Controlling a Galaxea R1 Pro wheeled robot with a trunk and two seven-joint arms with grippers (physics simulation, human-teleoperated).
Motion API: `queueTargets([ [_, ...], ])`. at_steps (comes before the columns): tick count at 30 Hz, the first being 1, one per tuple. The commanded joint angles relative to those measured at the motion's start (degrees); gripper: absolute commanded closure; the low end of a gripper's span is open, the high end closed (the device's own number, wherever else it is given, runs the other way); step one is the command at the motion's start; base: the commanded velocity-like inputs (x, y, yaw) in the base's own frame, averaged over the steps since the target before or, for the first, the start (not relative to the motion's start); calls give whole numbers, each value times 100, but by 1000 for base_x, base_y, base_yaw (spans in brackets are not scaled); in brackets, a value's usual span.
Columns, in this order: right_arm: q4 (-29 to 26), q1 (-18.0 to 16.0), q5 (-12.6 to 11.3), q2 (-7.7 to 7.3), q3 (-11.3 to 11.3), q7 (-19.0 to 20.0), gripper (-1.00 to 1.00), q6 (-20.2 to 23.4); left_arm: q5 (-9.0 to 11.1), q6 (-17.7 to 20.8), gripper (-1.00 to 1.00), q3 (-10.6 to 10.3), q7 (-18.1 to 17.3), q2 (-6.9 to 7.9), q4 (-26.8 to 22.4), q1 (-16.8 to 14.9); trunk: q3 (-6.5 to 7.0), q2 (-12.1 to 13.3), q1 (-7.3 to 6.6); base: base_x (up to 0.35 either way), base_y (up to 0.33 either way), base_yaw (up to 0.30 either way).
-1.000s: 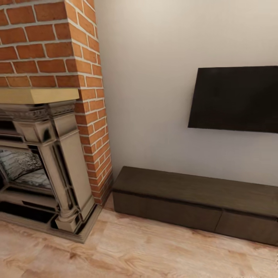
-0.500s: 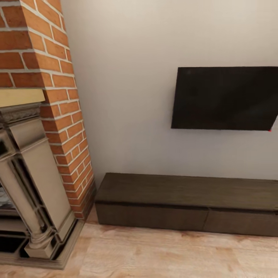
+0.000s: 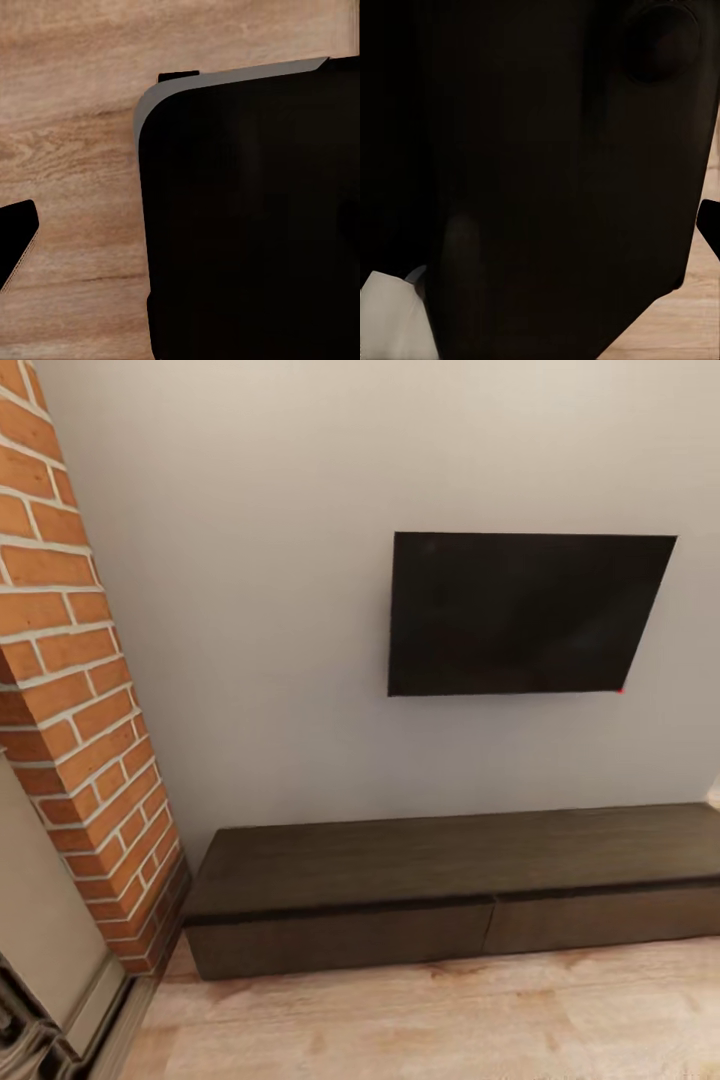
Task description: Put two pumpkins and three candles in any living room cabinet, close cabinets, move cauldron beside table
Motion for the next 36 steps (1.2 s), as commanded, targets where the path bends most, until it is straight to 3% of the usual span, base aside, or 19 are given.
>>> queueTargets([
  [1,6,-2,-2,3,-3,6,-100,-12,-8,-17,-100,-32,2,2,-1,1,-3,-2,1,95,-43,-297],
  [16,-17,0,7,3,1,-2,-100,-1,-6,-21,-100,-30,2,2,-1,3,-5,-2,1,209,55,-85],
  [24,-117,-9,47,-367,7,-57,-100,-8,-4,-23,-100,-30,2,2,-1,9,-5,-2,1,25,3,-1],
  [36,-126,-11,58,-400,21,-64,-100,-11,-6,-23,-100,-32,2,2,2,10,-5,-2,1,1,0,0],
])
